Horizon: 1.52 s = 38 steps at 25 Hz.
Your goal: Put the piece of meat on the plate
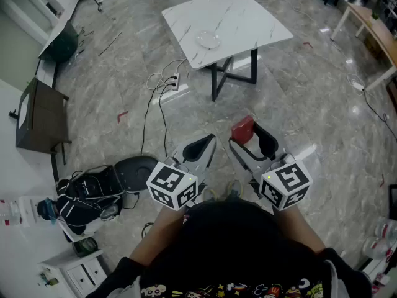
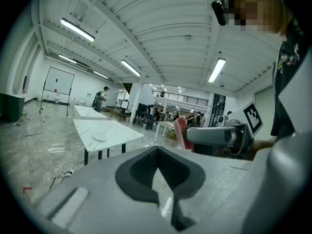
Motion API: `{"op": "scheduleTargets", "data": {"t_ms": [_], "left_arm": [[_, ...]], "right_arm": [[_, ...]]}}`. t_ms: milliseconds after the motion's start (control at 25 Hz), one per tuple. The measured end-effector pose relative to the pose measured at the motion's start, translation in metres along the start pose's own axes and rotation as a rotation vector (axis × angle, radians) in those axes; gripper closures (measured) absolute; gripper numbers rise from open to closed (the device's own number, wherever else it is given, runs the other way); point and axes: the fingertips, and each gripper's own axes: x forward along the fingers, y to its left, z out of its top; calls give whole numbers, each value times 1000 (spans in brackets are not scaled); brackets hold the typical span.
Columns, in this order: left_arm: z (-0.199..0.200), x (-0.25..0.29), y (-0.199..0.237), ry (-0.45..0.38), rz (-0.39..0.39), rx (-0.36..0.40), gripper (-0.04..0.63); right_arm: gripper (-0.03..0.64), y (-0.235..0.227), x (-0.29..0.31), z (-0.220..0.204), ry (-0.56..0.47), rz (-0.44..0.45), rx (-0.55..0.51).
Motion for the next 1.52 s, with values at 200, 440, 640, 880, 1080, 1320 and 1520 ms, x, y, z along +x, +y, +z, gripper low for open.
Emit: {"op": "scheduleTargets", "data": {"t_ms": [200, 440, 640, 880, 1080, 1320, 1520], "left_arm": [[-4, 4, 4, -9, 5, 12, 595], [-4, 13, 5, -4, 11, 14, 595], [-2, 20, 1, 6, 23, 24, 595], [-10, 29, 1, 12, 56, 20, 595], [-20, 29, 10, 31, 67, -2, 595], [-18, 38, 39, 38, 43, -16, 595], [-2, 47, 71, 30, 11, -9, 595]], "right_arm": [[299, -2, 2, -5, -1, 1, -22], [298, -11, 6, -7, 9, 2, -23], [298, -20, 0, -8, 8, 11, -23], [298, -42, -4, -14, 10, 14, -23], [298, -52, 2, -15, 16, 4, -11], [298, -57, 35, -14, 29, -17, -9], [298, -58, 66, -2, 33, -39, -17]]}}
